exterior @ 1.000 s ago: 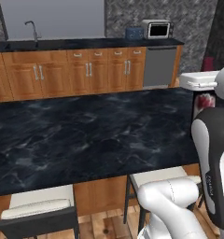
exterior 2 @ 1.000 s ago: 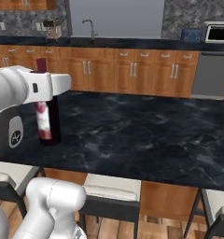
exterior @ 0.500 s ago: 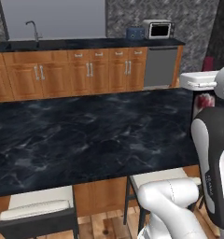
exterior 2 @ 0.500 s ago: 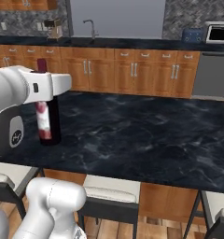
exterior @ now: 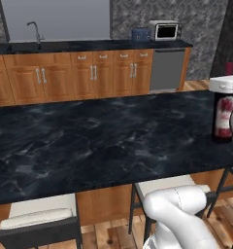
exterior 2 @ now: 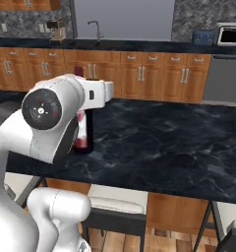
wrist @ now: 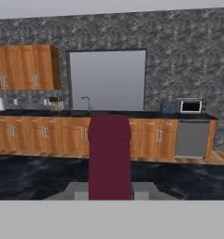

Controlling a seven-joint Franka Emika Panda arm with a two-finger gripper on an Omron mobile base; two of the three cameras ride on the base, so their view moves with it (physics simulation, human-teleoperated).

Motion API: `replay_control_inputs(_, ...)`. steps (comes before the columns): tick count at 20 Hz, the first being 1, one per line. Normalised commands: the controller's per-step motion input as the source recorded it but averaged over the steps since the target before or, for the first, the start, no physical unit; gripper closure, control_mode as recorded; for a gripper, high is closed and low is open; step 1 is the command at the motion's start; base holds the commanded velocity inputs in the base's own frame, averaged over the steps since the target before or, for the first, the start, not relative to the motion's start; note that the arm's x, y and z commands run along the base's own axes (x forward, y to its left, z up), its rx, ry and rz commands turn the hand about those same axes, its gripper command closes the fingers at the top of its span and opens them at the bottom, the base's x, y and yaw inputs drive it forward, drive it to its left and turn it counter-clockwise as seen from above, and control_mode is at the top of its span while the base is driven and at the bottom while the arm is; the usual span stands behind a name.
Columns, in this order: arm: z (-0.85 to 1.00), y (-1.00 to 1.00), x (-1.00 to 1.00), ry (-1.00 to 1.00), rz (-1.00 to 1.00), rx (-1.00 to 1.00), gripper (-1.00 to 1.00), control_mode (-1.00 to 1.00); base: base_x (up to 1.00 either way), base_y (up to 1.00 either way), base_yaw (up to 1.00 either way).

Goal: Get the candle and the wine from the cabinet and move them to the dining counter.

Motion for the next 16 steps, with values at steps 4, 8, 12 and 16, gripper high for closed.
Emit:
replay_control_inputs(4,-0.44,-0.69,0.57,0.0,0.17,0.01,1.0,-1.0,0.0,0.0,0.0)
replay_control_inputs(8,-0.49,-0.79,0.61,0.0,0.16,0.04,1.0,-1.0,0.0,0.0,0.0)
replay_control_inputs(12,-0.37,-0.92,0.43,0.0,0.16,0.07,1.0,-1.0,0.0,0.0,0.0)
replay_control_inputs(16,-0.1,-0.74,0.18,-0.03,0.16,0.04,1.0,-1.0,0.0,0.0,0.0)
